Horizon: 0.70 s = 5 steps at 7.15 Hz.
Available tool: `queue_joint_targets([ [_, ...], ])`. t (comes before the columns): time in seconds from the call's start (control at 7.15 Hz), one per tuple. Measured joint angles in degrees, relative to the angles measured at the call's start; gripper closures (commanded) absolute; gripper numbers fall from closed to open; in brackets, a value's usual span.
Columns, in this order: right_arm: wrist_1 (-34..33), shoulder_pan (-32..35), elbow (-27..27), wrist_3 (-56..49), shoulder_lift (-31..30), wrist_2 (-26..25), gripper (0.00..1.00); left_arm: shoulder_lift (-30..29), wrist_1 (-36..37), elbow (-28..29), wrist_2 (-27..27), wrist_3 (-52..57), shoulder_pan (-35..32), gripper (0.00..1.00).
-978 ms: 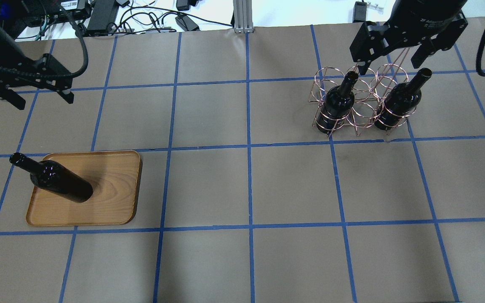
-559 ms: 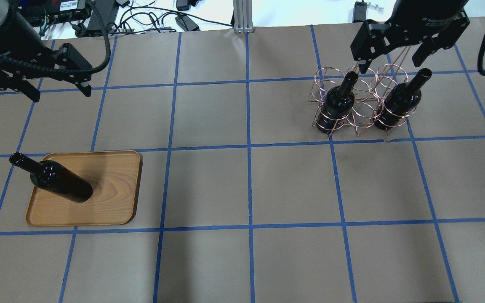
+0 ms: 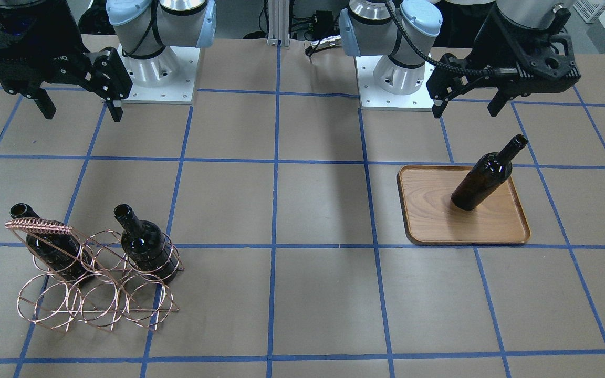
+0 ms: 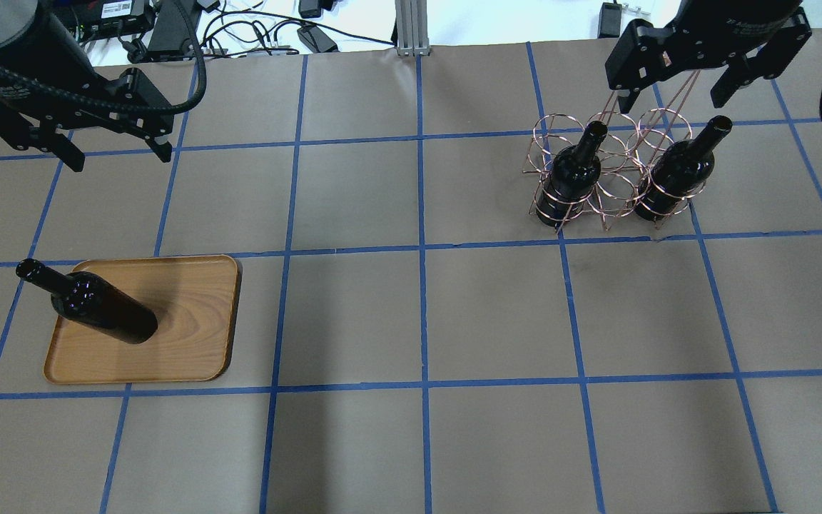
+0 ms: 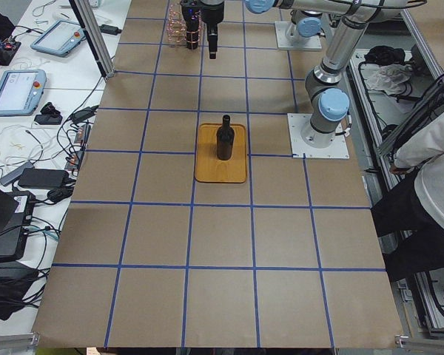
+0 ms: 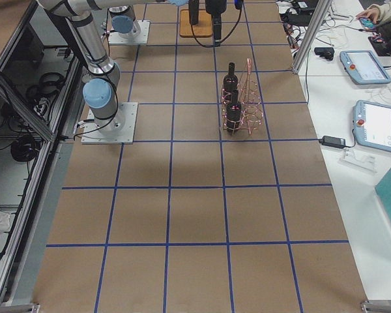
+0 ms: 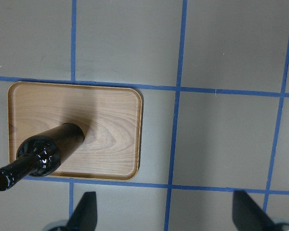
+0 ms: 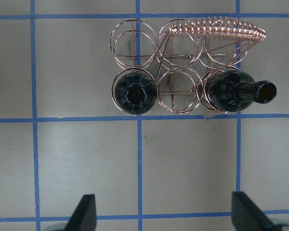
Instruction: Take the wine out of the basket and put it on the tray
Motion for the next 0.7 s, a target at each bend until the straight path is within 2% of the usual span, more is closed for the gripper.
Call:
queue_joint_targets([
  [0.7, 0.0, 0.0, 0.1, -0.2, -0.2, -0.1, 0.00, -3.4, -0.3, 3.7, -0.8, -3.9, -2.2, 0.00],
])
